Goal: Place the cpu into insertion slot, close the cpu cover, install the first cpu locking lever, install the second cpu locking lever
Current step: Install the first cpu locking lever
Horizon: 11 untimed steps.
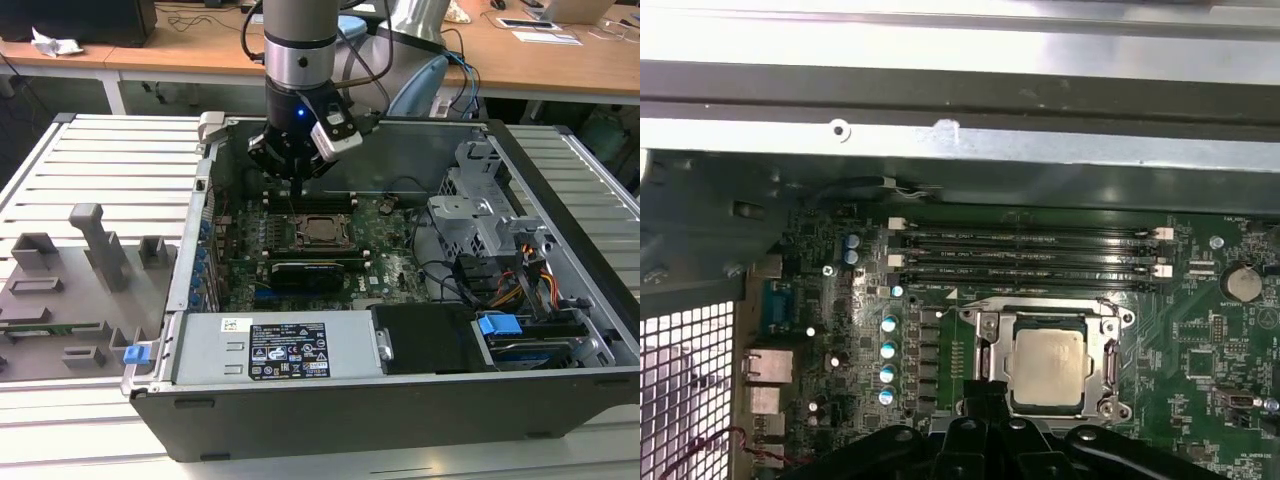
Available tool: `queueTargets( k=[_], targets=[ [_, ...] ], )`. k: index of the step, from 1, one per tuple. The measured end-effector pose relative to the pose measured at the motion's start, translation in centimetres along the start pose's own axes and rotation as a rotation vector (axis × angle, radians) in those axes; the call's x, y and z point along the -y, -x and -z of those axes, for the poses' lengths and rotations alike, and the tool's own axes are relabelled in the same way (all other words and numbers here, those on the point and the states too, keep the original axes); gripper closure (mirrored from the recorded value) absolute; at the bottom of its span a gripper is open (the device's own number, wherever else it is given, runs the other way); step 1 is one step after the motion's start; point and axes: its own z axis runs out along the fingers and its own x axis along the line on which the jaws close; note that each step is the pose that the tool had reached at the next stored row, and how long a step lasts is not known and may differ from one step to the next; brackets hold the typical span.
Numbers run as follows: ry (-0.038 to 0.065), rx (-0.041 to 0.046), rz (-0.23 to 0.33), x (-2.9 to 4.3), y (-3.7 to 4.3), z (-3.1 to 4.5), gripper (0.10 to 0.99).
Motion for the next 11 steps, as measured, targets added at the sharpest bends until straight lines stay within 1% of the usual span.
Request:
queueTargets(
  k=[7,11],
  targets=[
    [0.0,0.0001,0.0,-0.02,-0.75,-0.19,0.98],
    [0.0,0.0001,0.0,-0.03,-1.33,-0.34,0.98]
  ],
)
